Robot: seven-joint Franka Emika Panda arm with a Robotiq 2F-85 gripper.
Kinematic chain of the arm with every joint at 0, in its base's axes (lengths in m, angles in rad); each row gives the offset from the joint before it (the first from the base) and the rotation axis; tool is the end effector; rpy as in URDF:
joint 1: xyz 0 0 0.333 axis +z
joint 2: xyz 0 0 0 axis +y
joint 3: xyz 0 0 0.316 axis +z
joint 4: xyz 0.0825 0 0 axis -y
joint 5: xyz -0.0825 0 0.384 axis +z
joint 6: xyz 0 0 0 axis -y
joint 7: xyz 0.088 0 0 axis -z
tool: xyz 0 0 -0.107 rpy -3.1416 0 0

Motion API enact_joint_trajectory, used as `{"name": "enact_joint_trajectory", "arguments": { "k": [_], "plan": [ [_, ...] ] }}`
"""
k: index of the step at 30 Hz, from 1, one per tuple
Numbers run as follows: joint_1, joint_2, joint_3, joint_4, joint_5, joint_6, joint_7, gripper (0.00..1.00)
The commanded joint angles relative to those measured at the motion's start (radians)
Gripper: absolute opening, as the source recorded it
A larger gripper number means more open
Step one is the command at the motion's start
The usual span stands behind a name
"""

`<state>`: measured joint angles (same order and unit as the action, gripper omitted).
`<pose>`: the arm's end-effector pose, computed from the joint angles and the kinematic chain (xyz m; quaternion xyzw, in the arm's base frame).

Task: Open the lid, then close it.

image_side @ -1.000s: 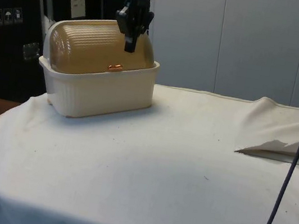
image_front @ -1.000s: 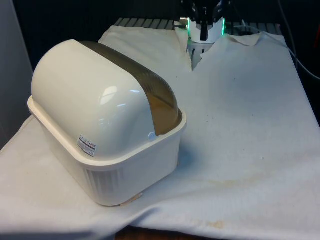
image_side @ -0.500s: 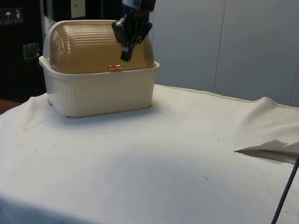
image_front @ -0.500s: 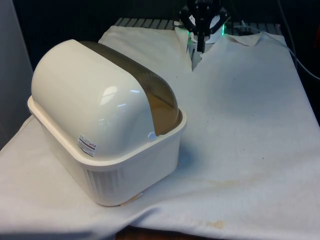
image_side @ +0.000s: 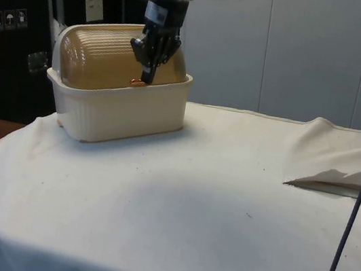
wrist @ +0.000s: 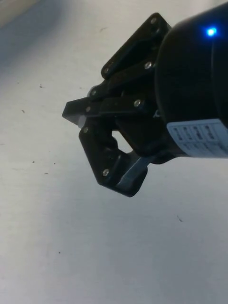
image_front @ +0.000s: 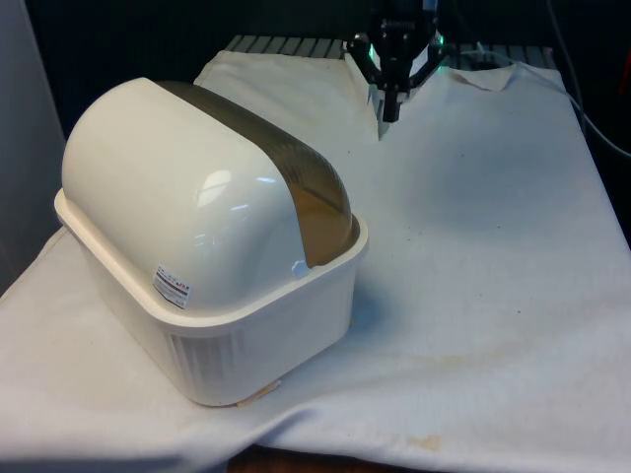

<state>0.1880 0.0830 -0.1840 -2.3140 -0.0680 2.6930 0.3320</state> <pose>0.5446 0.0048 0.3386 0.9798 -0.1322 0.1502 0.0015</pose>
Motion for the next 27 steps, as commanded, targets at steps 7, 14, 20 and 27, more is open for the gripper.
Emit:
{"name": "enact_joint_trajectory", "arguments": {
  "k": [7, 14, 20, 27],
  "plan": [
    [-0.001, 0.030, -0.010, -0.015, -0.023, 0.078, 0.050, 0.00],
    [0.000, 0.053, -0.015, -0.030, -0.027, 0.129, 0.075, 0.00],
    [0.000, 0.067, -0.022, -0.051, -0.026, 0.172, 0.091, 0.00],
    [-0.002, 0.075, -0.022, -0.072, -0.018, 0.214, 0.101, 0.00]
  ]
}}
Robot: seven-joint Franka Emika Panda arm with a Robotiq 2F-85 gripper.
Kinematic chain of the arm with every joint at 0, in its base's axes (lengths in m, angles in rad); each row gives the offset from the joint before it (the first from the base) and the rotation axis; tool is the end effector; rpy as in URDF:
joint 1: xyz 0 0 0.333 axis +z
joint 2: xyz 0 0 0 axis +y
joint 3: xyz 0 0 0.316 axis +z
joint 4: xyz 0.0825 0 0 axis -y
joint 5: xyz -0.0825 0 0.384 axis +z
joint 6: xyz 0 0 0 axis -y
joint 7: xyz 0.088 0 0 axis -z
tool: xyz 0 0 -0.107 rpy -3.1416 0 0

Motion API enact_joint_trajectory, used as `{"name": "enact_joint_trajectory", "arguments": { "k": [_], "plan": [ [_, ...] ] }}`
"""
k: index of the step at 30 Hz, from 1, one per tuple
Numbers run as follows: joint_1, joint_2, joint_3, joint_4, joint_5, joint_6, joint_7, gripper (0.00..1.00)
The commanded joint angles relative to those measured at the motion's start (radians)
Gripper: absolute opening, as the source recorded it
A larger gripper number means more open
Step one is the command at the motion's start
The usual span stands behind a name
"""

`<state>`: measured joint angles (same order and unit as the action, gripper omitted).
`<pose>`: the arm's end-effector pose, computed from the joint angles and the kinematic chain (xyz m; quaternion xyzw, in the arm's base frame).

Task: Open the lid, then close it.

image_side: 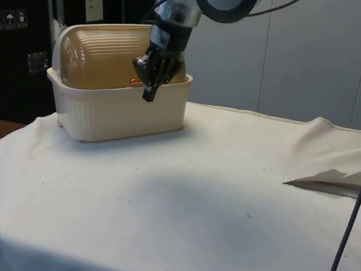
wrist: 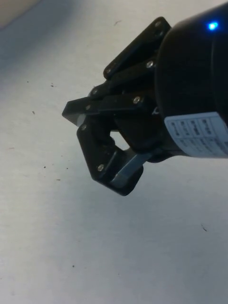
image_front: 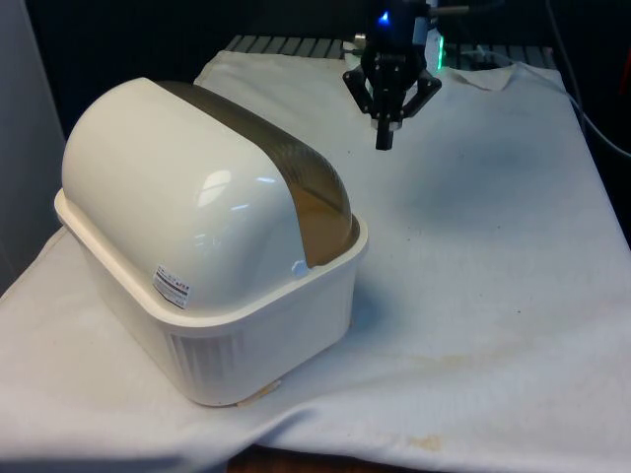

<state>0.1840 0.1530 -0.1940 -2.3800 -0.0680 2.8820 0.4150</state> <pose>0.5362 -0.0014 0.2957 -0.9688 0.1738 -0.1767 0.0071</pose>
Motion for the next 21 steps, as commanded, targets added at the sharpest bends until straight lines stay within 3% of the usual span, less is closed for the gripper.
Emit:
{"name": "enact_joint_trajectory", "arguments": {
  "k": [1, 2, 10, 11, 19, 20, 21],
  "plan": [
    [0.000, 0.001, 0.000, -0.004, 0.000, 0.007, 0.002, 0.00],
    [0.002, 0.006, -0.012, -0.009, -0.017, 0.031, 0.019, 0.00],
    [-0.002, 0.008, -0.014, -0.039, -0.010, 0.082, 0.030, 0.00],
    [-0.003, 0.006, -0.005, -0.034, 0.000, 0.062, 0.018, 0.00],
    [-0.002, 0.007, -0.019, -0.053, -0.009, 0.125, 0.042, 0.00],
    [-0.004, 0.006, -0.010, -0.049, 0.000, 0.106, 0.031, 0.00],
    [-0.001, 0.006, -0.021, -0.055, -0.011, 0.130, 0.044, 0.00]
  ]
}}
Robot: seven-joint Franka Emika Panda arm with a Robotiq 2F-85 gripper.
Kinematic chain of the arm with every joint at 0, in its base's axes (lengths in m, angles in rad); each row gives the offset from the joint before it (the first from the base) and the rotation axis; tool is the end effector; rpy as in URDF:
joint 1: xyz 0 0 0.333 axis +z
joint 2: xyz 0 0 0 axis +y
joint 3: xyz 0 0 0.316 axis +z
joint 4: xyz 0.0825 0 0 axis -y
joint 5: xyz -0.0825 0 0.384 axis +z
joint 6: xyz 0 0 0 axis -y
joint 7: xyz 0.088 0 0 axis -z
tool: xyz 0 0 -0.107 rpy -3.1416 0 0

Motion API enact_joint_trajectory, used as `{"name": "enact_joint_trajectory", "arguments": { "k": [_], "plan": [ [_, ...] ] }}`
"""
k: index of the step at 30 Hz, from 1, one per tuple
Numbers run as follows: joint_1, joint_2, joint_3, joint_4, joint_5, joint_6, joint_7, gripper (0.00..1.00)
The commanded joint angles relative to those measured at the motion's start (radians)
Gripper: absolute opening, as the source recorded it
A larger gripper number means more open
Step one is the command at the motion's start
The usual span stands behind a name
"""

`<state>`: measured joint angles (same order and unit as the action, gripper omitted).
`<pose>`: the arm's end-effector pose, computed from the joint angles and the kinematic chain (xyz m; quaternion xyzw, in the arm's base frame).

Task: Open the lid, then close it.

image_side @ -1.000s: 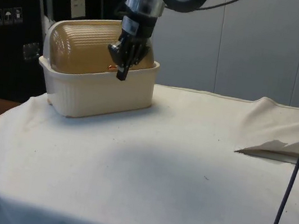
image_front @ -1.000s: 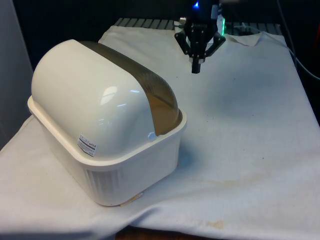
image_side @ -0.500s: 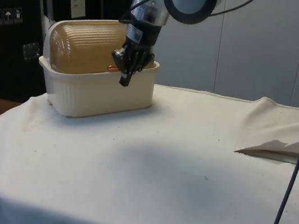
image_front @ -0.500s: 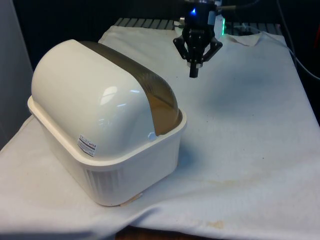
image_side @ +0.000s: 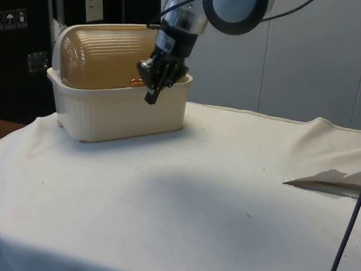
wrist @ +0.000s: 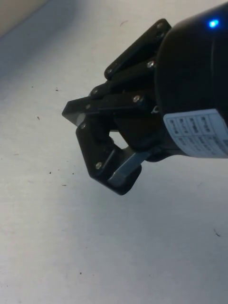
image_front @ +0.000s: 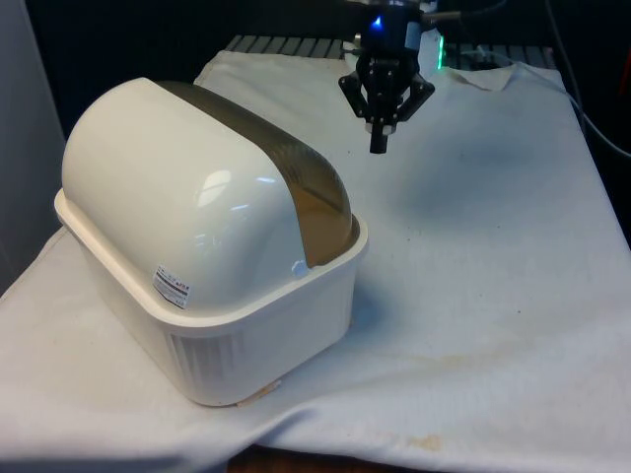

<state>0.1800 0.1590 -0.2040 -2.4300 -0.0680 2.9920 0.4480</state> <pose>0.5262 -0.0080 0.2860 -0.9599 0.1934 -0.2023 0.0157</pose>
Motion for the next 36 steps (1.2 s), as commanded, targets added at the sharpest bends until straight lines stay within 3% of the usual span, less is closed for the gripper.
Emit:
{"name": "enact_joint_trajectory", "arguments": {
  "k": [1, 6, 7, 8, 15, 16, 17, 23, 24, 25, 30, 31, 32, 36],
  "plan": [
    [0.003, 0.000, -0.012, -0.008, -0.013, 0.024, 0.014, 0.00],
    [0.006, -0.003, -0.021, -0.031, -0.021, 0.059, 0.023, 0.00],
    [0.000, -0.003, -0.001, -0.027, 0.000, 0.044, 0.007, 0.00],
    [0.007, -0.005, -0.021, -0.038, -0.021, 0.071, 0.025, 0.00],
    [0.008, 0.010, -0.036, -0.035, -0.031, 0.098, 0.036, 0.00],
    [0.000, -0.005, -0.003, -0.043, 0.000, 0.079, 0.018, 0.00],
    [0.008, 0.012, -0.039, -0.035, -0.032, 0.103, 0.037, 0.00],
    [0.013, 0.029, -0.058, -0.032, -0.034, 0.134, 0.041, 0.00],
    [0.000, 0.009, -0.011, -0.043, 0.000, 0.114, 0.023, 0.00],
    [0.013, 0.031, -0.060, -0.031, -0.033, 0.138, 0.041, 0.00],
    [0.015, 0.041, -0.067, -0.030, -0.030, 0.153, 0.043, 0.00],
    [0.000, 0.020, -0.018, -0.043, 0.000, 0.134, 0.028, 0.00],
    [0.016, 0.044, -0.070, -0.030, -0.029, 0.157, 0.044, 0.00],
    [0.016, 0.049, -0.075, -0.029, -0.026, 0.162, 0.047, 0.00]
  ]
}}
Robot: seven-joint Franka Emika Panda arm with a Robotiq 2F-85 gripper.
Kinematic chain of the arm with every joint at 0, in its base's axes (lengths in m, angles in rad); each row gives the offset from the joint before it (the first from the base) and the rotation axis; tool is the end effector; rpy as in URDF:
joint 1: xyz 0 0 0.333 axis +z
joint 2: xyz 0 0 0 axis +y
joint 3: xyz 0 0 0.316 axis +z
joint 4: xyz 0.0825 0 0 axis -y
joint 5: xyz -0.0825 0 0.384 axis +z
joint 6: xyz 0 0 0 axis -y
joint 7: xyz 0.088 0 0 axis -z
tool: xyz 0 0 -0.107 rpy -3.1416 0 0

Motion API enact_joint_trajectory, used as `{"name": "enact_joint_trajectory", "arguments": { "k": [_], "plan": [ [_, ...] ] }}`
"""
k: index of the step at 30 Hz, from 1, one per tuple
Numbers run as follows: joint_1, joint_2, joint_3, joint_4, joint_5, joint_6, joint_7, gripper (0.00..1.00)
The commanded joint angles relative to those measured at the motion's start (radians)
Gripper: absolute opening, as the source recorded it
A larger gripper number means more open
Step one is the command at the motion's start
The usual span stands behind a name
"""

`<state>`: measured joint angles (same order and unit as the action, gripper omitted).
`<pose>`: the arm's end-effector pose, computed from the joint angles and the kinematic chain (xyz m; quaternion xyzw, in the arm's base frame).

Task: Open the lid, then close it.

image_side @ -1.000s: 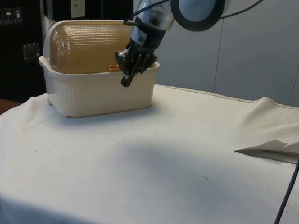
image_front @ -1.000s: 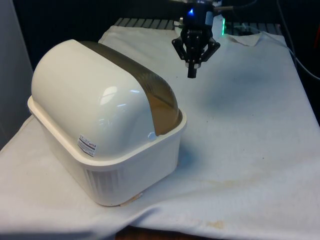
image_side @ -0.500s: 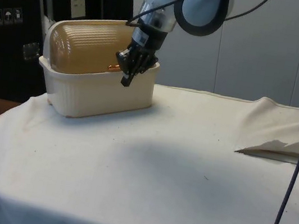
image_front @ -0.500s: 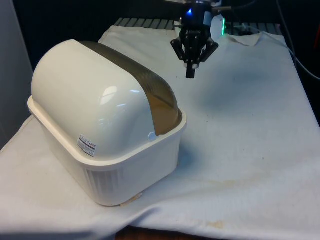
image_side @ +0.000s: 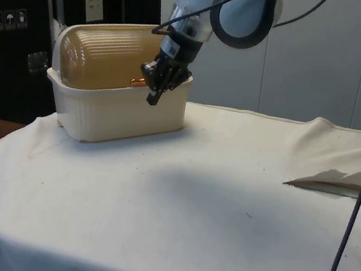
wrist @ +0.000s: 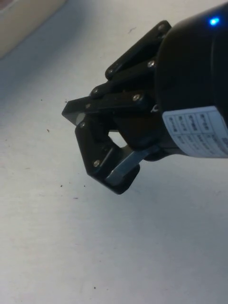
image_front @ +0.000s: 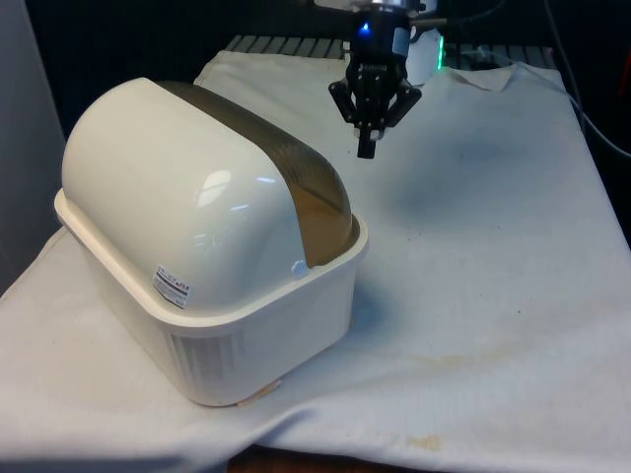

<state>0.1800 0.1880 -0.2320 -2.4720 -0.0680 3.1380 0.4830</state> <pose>0.5181 -0.0215 0.2736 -0.9460 0.2178 -0.2389 0.0230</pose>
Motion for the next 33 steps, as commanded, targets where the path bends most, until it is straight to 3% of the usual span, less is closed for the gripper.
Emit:
{"name": "enact_joint_trajectory", "arguments": {
  "k": [1, 3, 4, 5, 12, 13, 14, 19, 20, 21, 27, 28, 29, 33],
  "plan": [
    [0.016, 0.021, -0.048, 0.014, -0.024, 0.014, 0.014, 0.00],
    [0.015, 0.023, -0.049, 0.015, -0.024, 0.012, 0.017, 0.00],
    [0.000, 0.002, -0.003, 0.001, 0.000, 0.000, 0.005, 0.00],
    [0.015, 0.023, -0.050, 0.015, -0.024, 0.011, 0.018, 0.00],
    [0.015, 0.030, -0.059, 0.025, -0.022, 0.001, 0.025, 0.00],
    [0.000, 0.012, -0.017, 0.010, 0.000, -0.002, 0.014, 0.00],
    [0.015, 0.031, -0.061, 0.026, -0.021, -0.001, 0.026, 0.00],
    [0.015, 0.036, -0.069, 0.036, -0.022, -0.012, 0.031, 0.00],
    [0.000, 0.017, -0.027, 0.020, 0.000, -0.013, 0.017, 0.00],
    [0.015, 0.037, -0.070, 0.038, -0.022, -0.014, 0.032, 0.00],
    [0.016, 0.046, -0.081, 0.050, -0.021, -0.021, 0.038, 0.00],
    [0.000, 0.028, -0.040, 0.034, 0.000, -0.019, 0.023, 0.00],
    [0.016, 0.047, -0.082, 0.051, -0.021, -0.022, 0.039, 0.00],
    [0.017, 0.053, -0.089, 0.058, -0.020, -0.022, 0.045, 0.00]
  ]
}}
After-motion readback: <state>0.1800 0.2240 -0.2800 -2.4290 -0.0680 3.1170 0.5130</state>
